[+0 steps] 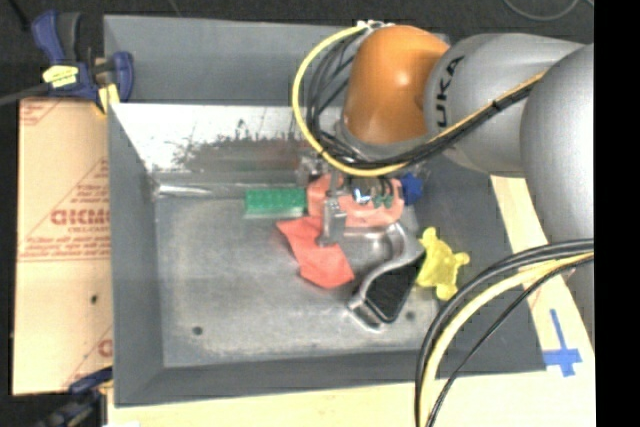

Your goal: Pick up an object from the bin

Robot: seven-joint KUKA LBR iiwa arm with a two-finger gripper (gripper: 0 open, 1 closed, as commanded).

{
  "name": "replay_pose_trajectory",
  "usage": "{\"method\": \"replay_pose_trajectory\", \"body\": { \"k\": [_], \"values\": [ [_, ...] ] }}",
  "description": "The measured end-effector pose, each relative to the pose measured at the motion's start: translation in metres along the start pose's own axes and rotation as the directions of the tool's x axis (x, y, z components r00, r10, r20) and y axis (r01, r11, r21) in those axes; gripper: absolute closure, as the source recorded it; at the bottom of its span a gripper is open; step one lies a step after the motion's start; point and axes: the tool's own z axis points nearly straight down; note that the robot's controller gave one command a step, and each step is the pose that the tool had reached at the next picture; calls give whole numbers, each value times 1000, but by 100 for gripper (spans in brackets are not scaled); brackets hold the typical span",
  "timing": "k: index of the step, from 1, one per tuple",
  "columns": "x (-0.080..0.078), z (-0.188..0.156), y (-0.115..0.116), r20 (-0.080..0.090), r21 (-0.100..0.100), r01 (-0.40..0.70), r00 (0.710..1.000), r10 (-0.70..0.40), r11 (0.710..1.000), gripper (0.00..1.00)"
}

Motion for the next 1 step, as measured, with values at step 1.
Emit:
{"method": "replay_pose_trajectory", "body": {
  "k": [1],
  "values": [
    [11,30,-8,14,-11,-328,944,329,944,100]
  ]
}}
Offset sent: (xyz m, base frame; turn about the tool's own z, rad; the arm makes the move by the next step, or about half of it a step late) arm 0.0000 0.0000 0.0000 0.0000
